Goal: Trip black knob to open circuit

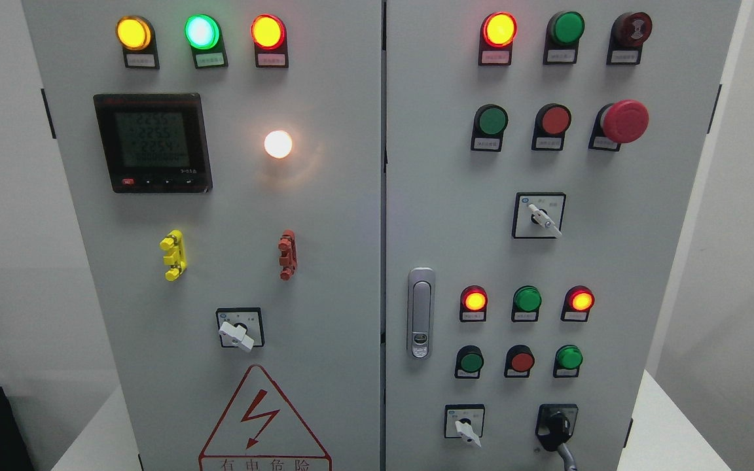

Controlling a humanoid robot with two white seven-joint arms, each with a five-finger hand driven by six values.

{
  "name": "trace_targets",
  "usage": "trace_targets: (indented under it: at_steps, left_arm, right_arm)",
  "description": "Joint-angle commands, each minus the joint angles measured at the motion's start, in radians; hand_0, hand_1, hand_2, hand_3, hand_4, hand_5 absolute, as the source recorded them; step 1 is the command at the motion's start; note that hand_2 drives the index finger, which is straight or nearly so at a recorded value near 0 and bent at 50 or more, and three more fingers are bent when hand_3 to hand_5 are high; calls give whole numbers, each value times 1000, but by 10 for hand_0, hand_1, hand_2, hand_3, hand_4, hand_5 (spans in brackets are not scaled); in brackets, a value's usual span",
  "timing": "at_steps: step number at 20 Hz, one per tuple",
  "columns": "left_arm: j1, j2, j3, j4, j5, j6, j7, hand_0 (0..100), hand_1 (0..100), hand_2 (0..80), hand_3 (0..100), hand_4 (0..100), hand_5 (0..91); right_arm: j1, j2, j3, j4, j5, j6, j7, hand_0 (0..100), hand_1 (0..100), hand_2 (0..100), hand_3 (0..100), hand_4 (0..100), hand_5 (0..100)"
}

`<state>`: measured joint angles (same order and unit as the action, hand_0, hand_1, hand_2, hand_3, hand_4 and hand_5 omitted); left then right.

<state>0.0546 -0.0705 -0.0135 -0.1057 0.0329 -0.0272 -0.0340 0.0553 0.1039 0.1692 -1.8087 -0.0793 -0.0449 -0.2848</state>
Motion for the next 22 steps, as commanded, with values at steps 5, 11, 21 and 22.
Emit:
trace_targets:
  at_steps: [5, 11, 21, 22]
  left_arm:
    - [-4, -2, 1, 0, 2, -2, 0, 120, 389, 0, 0, 0, 0]
    - [-2, -2, 1, 0, 2, -2, 0, 120, 389, 0, 0, 0, 0]
    - [-2, -2, 1, 0, 2, -2, 0, 120, 389, 0, 0, 0, 0]
    - [-2, 0, 1, 0, 2, -2, 0, 120, 389, 0, 0, 0, 0]
  right_arm:
    - [-23, 0, 41, -44, 1, -16, 26, 0, 57, 46, 1000, 1000, 965]
    - [-28, 2, 41, -44, 3, -18, 26, 0, 58, 46, 1000, 1000, 965]
    - [-31, 2, 42, -44, 3, -20, 26, 0, 59, 46, 1000, 1000, 965]
    - [-31, 0, 42, -44, 3, -20, 26, 0, 59, 46, 1000, 1000, 965]
